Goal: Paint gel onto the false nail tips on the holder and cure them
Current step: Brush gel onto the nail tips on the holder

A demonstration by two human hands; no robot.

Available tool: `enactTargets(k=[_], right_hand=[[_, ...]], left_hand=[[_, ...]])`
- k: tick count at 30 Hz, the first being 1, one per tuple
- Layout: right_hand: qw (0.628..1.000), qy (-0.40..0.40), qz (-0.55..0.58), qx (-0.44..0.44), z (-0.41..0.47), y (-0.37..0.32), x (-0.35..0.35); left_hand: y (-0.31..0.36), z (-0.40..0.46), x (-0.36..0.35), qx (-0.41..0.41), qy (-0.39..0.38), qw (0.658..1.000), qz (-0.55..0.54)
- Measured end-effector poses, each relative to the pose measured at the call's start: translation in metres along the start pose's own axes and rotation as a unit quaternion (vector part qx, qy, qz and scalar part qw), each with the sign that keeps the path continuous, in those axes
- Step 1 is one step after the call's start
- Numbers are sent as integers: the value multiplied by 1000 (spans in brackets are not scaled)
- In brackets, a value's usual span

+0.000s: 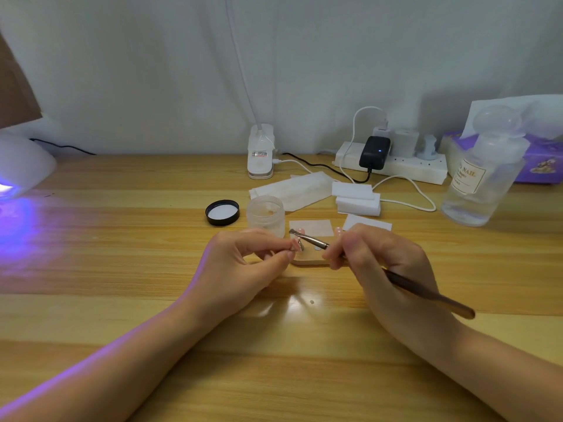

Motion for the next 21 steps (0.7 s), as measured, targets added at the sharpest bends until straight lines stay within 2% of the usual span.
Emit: enactTargets(k=[3, 8, 16, 21], right_hand=[[1000, -10, 17, -15, -1, 2, 0], [994, 21, 94, -52, -4, 4, 7], [999, -13, 30, 0, -1, -2, -1], [995, 20, 80, -54, -3, 6, 6]], left_hand=[[0, 0, 1, 5, 4, 1000, 11], [4, -1, 0, -2, 4, 1000, 18], [3, -1, 1, 13, 14, 1000, 21], [6, -1, 1, 4, 4, 1000, 29]])
Point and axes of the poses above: each hand's wrist, its own z-axis towards the middle knuckle, its own x-axis out of the back of the hand, y = z × x, the point moved 6 cm from there along z, towards the middle knuckle, and after that the axes turned 13 degrees about y, right-handed, at the moved point
